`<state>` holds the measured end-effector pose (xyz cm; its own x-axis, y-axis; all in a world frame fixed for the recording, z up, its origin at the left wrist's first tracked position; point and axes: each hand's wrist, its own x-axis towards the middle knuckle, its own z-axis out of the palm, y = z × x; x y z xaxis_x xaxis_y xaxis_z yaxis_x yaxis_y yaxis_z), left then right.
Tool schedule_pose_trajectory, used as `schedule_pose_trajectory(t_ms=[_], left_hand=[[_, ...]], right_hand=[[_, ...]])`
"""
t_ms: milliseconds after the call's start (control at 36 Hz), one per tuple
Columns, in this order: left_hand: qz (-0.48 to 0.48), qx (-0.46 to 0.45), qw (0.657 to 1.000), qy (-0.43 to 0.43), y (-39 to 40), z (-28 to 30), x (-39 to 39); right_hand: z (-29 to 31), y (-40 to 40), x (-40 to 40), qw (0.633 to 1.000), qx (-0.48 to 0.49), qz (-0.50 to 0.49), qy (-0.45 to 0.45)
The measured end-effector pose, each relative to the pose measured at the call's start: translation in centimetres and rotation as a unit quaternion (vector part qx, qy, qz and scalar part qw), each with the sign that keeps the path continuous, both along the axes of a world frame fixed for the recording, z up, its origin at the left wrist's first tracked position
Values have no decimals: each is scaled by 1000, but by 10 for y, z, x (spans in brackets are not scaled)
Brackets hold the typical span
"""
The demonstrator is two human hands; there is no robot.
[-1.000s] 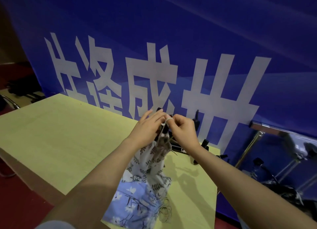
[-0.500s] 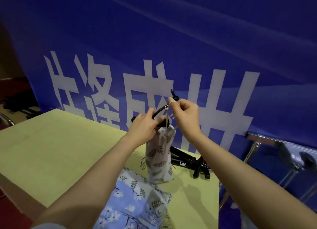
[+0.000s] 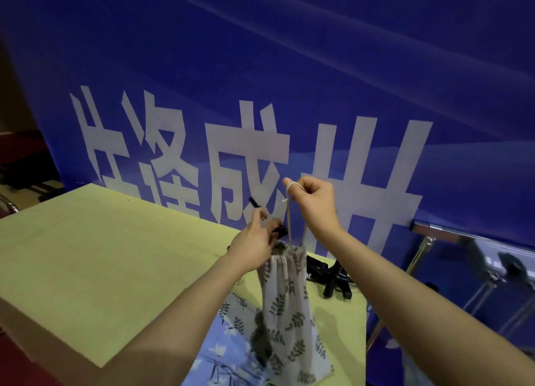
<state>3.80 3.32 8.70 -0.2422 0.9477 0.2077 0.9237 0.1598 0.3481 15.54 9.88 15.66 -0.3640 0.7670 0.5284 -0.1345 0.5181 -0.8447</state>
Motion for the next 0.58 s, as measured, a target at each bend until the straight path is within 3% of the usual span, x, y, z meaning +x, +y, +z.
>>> schedule_pose_trajectory(t_ms=[83,250,389,583], left_hand=[[-20,-29,999,-22,-1,-8,-3],[-70,9,992,-108,-1,-1,7],[-95,-3,995,-2,-2,9,18],[-46,-98,993,47,7,23,40]], right_hand=[[1,-2,0,1000,-4,6,5],[4,-3,0,1000,10,-7,3],[12,-4,1,1000,20,-11,-1],[33,-11,6,998,53,-21,12]])
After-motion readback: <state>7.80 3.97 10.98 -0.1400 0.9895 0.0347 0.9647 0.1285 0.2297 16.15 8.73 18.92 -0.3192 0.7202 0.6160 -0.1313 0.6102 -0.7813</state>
